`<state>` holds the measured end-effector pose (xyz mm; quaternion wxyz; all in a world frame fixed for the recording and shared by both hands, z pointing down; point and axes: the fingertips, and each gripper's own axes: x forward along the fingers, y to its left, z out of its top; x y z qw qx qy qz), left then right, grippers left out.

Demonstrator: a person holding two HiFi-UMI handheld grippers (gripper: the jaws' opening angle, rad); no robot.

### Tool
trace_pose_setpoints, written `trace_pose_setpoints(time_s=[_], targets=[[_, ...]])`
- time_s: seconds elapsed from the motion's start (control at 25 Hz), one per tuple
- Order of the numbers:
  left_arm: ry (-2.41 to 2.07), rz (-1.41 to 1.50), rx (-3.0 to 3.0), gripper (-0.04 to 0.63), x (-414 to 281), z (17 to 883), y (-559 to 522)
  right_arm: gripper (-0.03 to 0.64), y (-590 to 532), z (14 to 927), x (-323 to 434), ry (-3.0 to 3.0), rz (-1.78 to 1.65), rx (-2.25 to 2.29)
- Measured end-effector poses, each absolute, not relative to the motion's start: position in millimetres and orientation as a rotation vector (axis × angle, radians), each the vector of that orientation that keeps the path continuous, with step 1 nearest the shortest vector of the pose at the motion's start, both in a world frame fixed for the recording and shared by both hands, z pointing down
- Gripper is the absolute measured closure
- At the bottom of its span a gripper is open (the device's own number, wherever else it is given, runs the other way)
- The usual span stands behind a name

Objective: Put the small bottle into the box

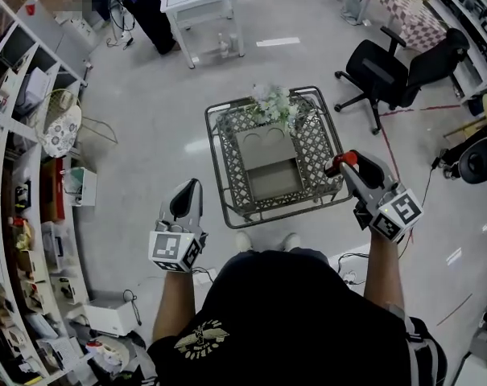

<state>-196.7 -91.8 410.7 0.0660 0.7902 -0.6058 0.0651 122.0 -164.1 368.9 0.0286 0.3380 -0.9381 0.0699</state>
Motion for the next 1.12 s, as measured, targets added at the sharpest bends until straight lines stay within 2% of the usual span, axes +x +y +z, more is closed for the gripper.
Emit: trace_pose_setpoints(time_s=[0.32,0.64,1.12], targets=[[-1.760,0.179,2.400,0.595,-243,428,-109,0.469,-168,370,75,-2.847,0.195,1.101],[-1.697,0.184,2.420,0.595,-258,444,-118,0.469,-167,389,52,-2.783,0.226,1.101],[-1.686,0.140,2.395,0.595,-214,452,-148,0.469,-194,456,47,-2.676,0.272,0.894]])
